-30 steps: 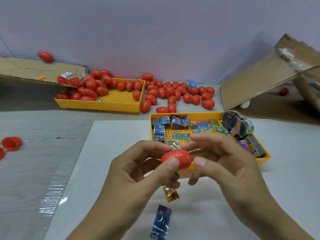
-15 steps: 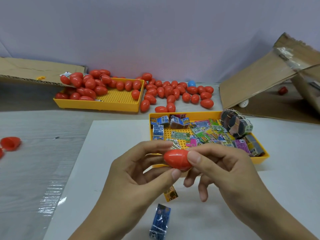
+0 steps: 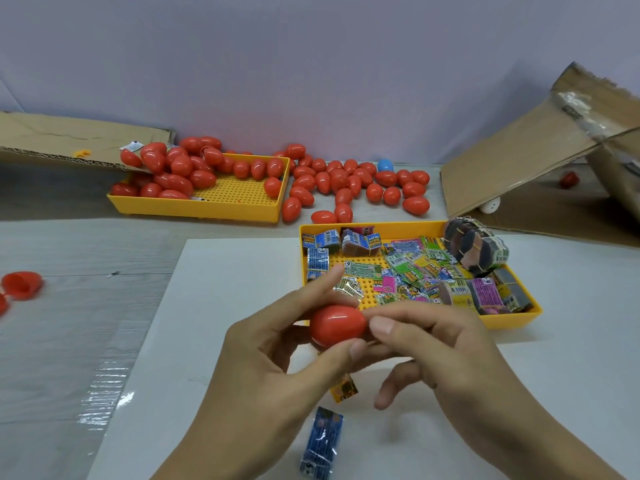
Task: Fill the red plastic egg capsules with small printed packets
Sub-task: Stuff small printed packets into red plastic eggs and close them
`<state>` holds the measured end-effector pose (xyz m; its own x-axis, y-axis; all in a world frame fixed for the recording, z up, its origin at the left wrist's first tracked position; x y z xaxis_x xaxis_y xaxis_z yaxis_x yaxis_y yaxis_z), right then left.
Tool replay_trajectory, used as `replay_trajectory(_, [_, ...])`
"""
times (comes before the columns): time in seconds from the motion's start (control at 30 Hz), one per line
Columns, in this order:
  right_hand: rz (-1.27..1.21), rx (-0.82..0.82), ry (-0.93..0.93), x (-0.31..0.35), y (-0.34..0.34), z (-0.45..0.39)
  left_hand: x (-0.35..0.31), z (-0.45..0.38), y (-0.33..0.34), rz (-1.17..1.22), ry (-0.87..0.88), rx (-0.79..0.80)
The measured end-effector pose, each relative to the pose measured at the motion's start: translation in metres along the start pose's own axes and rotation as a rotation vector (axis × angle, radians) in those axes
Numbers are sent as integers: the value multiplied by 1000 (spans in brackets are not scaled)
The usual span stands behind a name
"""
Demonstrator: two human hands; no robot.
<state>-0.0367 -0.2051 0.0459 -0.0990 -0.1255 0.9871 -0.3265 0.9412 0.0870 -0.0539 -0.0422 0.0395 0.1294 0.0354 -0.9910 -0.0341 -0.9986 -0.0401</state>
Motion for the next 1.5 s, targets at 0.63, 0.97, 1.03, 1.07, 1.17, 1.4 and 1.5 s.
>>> replay_trajectory(0.63, [44, -131, -151, 5, -13, -4, -2, -3, -4, 78, -100, -14])
replay_trajectory(0.97, [1090, 384, -216, -29, 7, 5, -5, -11, -26, 168, -100, -263])
replay_trajectory(1.03, [1054, 364, -206, -29, 6, 2, -5, -11, -24, 179, -104, -240])
replay_trajectory(1.07, [1002, 351, -207, -28, 4, 1, -5, -11, -23, 190, -106, -223])
replay_trajectory(1.17, [870, 299, -168, -26, -2, -2, -5, -10, -21, 223, -111, -172])
replay_trajectory(1.4, [286, 188, 43, -16, -6, -5, 0, -8, -19, 147, -120, -105])
replay_trajectory(1.5, [-54, 118, 190, -10, -7, -4, -3, -5, -16, 38, -119, -40])
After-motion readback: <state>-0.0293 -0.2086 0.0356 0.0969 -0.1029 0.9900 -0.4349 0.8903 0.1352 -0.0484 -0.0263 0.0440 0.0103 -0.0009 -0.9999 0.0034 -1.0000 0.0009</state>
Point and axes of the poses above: each hand's wrist, its own z-axis away from the middle knuckle, its own y-axis out of the palm, x = y × z, the point moved 3 cm from there along -z, towards the middle knuckle, and after that the axes turned 11 degrees about -y, right-handed, at the moved point
